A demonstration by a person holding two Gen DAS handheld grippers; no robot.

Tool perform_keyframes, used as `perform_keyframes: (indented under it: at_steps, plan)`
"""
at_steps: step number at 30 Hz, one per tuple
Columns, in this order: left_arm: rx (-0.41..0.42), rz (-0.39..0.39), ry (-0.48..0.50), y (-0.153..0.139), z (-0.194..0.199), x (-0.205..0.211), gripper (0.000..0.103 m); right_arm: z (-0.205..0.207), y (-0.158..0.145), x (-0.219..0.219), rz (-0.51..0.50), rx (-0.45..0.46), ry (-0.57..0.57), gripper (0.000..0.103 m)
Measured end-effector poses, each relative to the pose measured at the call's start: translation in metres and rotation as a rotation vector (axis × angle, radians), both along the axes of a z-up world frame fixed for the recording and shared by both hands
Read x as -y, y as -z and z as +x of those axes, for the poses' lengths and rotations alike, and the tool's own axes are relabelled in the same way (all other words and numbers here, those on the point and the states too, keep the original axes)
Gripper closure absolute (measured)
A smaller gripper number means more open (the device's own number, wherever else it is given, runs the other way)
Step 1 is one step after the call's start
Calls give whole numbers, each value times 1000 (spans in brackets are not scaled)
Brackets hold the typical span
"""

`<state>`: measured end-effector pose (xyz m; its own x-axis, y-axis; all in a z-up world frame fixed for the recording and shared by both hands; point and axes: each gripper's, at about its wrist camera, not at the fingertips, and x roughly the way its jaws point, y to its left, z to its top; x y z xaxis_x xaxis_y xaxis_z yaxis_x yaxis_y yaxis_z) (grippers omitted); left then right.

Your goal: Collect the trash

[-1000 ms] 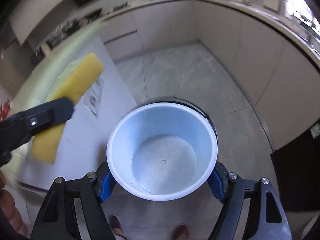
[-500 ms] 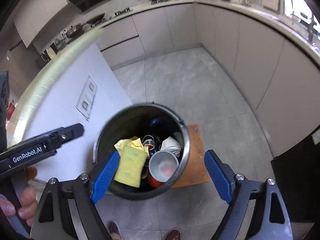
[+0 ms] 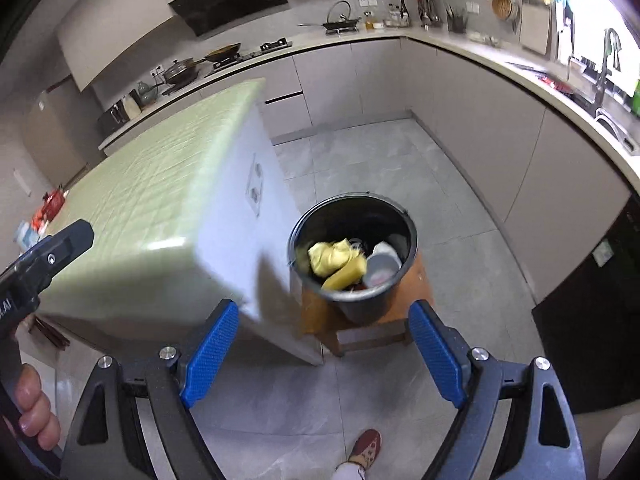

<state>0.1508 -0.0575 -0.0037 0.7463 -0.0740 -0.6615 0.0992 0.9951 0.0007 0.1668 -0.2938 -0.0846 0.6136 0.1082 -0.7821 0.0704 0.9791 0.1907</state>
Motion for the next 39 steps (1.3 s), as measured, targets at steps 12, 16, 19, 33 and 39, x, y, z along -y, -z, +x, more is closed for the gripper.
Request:
perform_keyframes:
  at_steps: [12,16,19,33,39]
  plan:
    - [-63,-1,-11,9,-101,-52,8,-143,-50,-91,-52,71,52,14]
    - [-67,-23,4,9,-117,-56,8,-164,-60,-95,-57,97,68,14]
    - [-46,-9,14,6,-124,-51,8,-172,-63,-95,-59,112,78,14]
    - [-25,-23,-12,10,-139,-50,8,-182,-71,-94,-56,133,69,14]
    - [-27,-30,-32,10,-138,-54,8,-181,-70,-98,-61,132,59,14]
